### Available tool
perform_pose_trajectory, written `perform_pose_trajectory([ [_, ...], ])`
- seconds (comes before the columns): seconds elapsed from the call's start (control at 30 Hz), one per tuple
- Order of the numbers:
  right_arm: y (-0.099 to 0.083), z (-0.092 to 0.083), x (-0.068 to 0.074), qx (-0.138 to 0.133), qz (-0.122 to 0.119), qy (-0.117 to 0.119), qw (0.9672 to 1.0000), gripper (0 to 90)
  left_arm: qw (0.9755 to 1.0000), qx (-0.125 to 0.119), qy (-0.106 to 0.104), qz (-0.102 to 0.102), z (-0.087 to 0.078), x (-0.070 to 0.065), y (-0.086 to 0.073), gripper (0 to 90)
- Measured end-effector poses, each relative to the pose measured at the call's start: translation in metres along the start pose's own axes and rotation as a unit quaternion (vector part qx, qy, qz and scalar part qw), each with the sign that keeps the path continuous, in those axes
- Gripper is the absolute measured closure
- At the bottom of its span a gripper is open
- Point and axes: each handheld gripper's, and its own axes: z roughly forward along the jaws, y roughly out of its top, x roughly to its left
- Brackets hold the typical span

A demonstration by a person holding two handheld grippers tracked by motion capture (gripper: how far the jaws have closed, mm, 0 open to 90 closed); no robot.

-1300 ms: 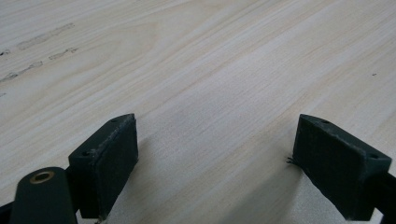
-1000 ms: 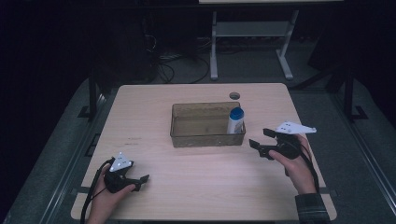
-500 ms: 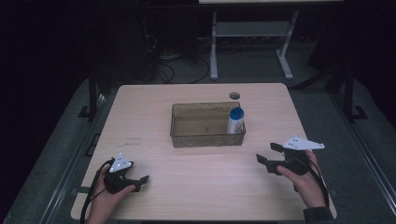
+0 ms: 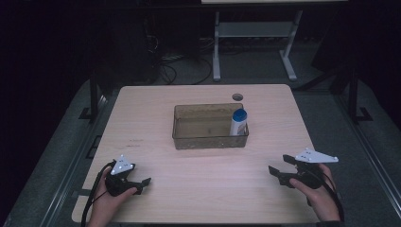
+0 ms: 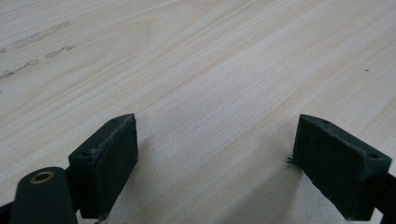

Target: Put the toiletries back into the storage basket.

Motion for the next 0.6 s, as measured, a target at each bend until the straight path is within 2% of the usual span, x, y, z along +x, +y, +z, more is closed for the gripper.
perform_pose_trajectory([
  [0.43, -0.023, 0.002, -0.004, 0.049, -0.007, -0.028, 0.9984, 24.4, 1.0, 0.0, 0.0, 0.0, 0.0, 0.0, 0.0, 12.8],
  [0.6, -0.027, 0.003, -0.006, 0.063, -0.009, -0.03, 0.9975, 23.7, 1.0, 0.0, 0.0, 0.0, 0.0, 0.0, 0.0, 12.8],
])
